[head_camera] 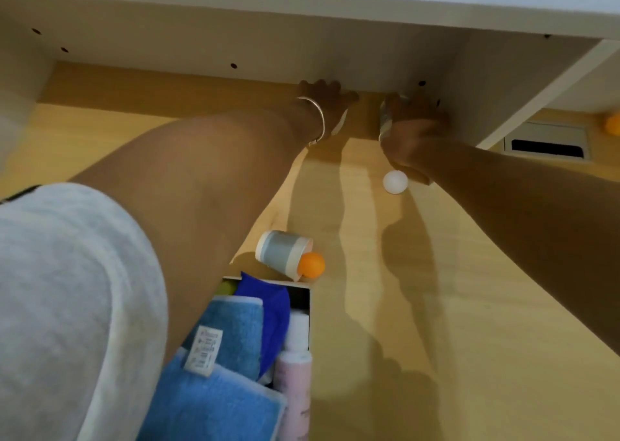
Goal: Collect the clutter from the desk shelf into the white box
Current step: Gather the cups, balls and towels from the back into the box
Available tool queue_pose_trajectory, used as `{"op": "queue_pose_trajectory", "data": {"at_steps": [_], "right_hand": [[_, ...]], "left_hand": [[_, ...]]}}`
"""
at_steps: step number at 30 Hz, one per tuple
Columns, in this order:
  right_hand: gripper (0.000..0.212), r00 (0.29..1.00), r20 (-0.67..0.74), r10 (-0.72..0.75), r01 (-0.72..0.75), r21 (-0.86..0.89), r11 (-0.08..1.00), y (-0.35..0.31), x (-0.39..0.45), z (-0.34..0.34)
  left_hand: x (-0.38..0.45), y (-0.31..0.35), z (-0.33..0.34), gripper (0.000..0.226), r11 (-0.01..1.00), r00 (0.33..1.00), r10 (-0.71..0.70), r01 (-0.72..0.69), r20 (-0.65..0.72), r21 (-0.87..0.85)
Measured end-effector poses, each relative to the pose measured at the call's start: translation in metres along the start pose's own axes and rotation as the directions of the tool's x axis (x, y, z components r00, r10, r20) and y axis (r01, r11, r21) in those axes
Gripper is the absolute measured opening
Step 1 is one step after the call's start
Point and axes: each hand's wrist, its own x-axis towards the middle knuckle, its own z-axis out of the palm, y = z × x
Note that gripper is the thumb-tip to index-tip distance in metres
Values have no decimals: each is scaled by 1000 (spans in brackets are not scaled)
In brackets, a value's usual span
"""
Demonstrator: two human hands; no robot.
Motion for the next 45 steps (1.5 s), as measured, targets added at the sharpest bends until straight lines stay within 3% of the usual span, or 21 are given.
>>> {"op": "queue_pose_trajectory", "data": {"at_steps": [3,6,9,12,14,16,19,24,29,33,37,41,45], "right_hand": [[52,998,-28,-61,64,90,994,2,-9,0],[59,999,1,-45,43,275,960,-1,-17,-2],[46,1000,2,-18,17,282,959,-8,-21,-3],[54,995,-87,41,-6,374,927,-17,-33,-8],[63,988,-132,84,9,585,811,-25,-47,-18],[66,980,-127,151,7,787,617,-38,-69,-36],[68,986,-123,117,70,923,378,-63,-115,-68],[70,966,-252,-49,257,950,175,-100,-211,-118],[68,939,-299,-170,304,953,3,-129,-292,-145],[63,916,-369,-160,352,928,-124,-147,-331,-159],[64,838,-526,-146,477,836,-270,-166,-353,-187],[64,773,-608,-181,546,783,-299,-187,-361,-197],[71,777,-576,-253,518,814,-263,-195,-367,-187]], "left_hand": [[-26,-2,-5,76,991,998,3,-12,-67,-135],[-60,-10,-14,75,995,998,-14,8,-61,-97],[-92,-24,-21,71,993,998,-48,43,-45,-110],[-133,-40,-34,74,984,996,-62,50,-65,-169],[-163,-52,-45,74,976,992,-69,45,-110,-211],[-196,-65,-56,74,965,985,-87,45,-152,-258],[-249,-83,-72,76,936,975,-102,27,-198,-351],[-341,-107,-84,79,851,959,-160,15,-232,-525],[-419,-119,-78,77,762,943,-189,-36,-274,-647],[-457,-110,-69,74,684,919,-184,-135,-349,-717],[-460,-100,-67,75,658,915,-161,-180,-370,-731],[-456,-92,-68,76,588,914,-148,-225,-378,-777],[-460,-87,-69,77,505,899,-163,-277,-406,-817]]}}
